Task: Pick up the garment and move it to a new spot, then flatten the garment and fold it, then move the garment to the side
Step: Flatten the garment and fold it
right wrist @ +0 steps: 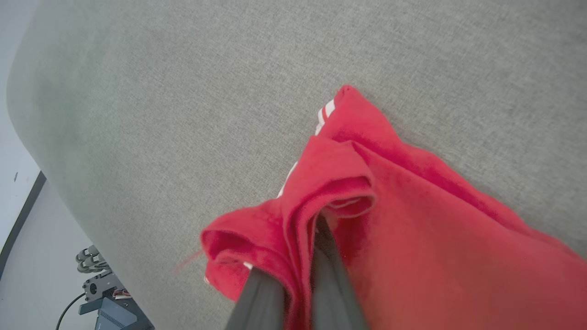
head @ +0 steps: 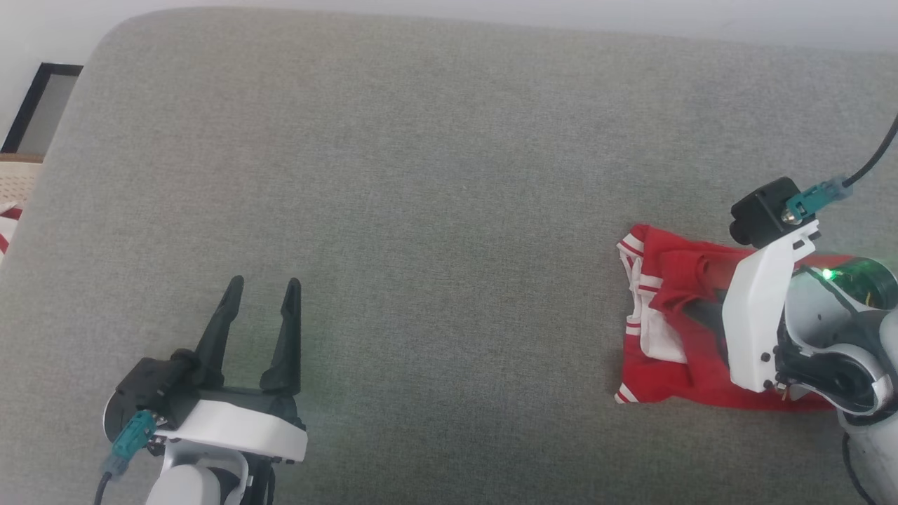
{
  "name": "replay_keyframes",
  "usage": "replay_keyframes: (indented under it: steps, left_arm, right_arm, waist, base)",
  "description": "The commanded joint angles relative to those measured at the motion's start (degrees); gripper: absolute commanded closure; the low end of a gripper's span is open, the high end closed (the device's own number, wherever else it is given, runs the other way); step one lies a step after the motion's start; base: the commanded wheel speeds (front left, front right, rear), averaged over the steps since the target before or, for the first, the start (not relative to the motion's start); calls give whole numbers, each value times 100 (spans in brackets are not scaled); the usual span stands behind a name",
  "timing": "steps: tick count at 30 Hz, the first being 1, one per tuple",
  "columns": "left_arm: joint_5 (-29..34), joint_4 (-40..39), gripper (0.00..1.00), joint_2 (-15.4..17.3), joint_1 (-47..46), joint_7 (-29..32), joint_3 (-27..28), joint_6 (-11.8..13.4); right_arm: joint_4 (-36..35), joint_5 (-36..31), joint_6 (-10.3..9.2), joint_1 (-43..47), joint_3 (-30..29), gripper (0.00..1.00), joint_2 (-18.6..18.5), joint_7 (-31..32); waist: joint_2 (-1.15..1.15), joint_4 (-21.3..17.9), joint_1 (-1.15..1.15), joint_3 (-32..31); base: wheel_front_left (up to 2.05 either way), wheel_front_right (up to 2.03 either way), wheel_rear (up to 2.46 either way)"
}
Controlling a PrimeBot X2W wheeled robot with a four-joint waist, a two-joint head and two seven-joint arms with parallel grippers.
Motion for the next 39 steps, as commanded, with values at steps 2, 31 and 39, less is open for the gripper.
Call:
replay_keyframes:
  steps: [2,31,39]
  left_arm:
    - [-31,9,0,-10,-42,-26,17,-6]
    - [-522,618,0,342,227,-27,102,-6]
    - [-425,577,0,387,500,-26,369,-6]
  right_arm:
    - [119,9,1,-28,69,100,-21,-189]
    - [1934,390,2,-232,911,0,-449,-4992]
    - [2736,-17,2,-39,1001,0,-189,-6355]
  waist:
    - [0,24,0,-7]
    - [0,-1030,0,-853]
    - [0,-1162,0,-1148]
  base:
    - [0,0,0]
    - [0,0,0]
    - [0,0,0]
